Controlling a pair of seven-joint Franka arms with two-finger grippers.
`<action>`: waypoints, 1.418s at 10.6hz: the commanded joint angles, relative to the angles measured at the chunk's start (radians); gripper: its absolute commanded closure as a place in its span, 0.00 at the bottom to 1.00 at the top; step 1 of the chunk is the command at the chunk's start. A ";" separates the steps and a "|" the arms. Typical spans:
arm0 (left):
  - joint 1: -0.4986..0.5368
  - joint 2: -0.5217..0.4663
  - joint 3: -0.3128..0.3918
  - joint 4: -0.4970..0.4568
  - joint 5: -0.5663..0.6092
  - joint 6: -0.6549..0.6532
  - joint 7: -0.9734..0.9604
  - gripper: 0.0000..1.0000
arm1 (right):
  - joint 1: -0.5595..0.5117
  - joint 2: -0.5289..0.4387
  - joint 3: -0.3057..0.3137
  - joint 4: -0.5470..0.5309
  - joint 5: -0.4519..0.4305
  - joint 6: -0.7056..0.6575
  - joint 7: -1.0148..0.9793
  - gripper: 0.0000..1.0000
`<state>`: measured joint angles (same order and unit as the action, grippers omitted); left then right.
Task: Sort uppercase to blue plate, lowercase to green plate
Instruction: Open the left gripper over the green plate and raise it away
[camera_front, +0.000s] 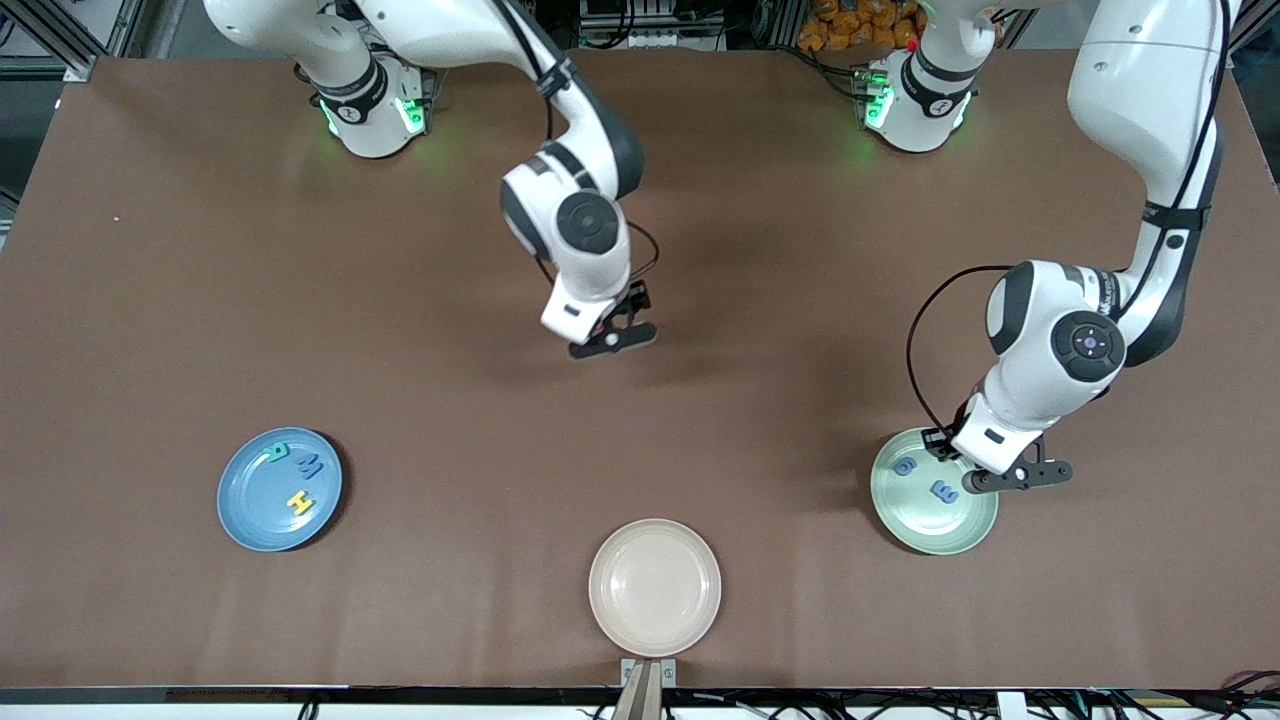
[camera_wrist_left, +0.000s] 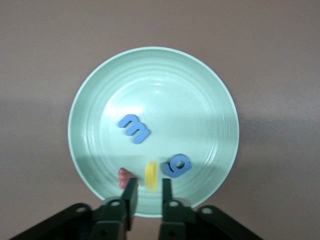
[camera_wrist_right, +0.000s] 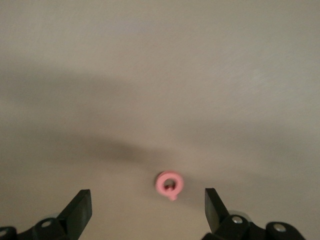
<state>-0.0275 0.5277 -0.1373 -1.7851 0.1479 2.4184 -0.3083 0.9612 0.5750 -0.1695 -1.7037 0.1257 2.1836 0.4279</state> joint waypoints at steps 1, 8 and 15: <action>-0.011 -0.003 0.037 0.044 0.025 -0.004 0.078 0.00 | -0.033 -0.030 0.059 -0.146 -0.069 0.147 0.017 0.00; -0.028 -0.365 0.028 0.107 -0.060 -0.411 0.081 0.00 | -0.093 -0.032 0.093 -0.252 -0.129 0.292 0.009 0.00; -0.012 -0.500 0.033 0.154 -0.119 -0.680 0.084 0.00 | -0.082 0.000 0.093 -0.254 -0.129 0.329 0.023 0.00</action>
<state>-0.0465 0.0421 -0.1053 -1.6494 0.0517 1.7857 -0.2273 0.8854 0.5806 -0.0855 -1.9380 0.0180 2.4866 0.4290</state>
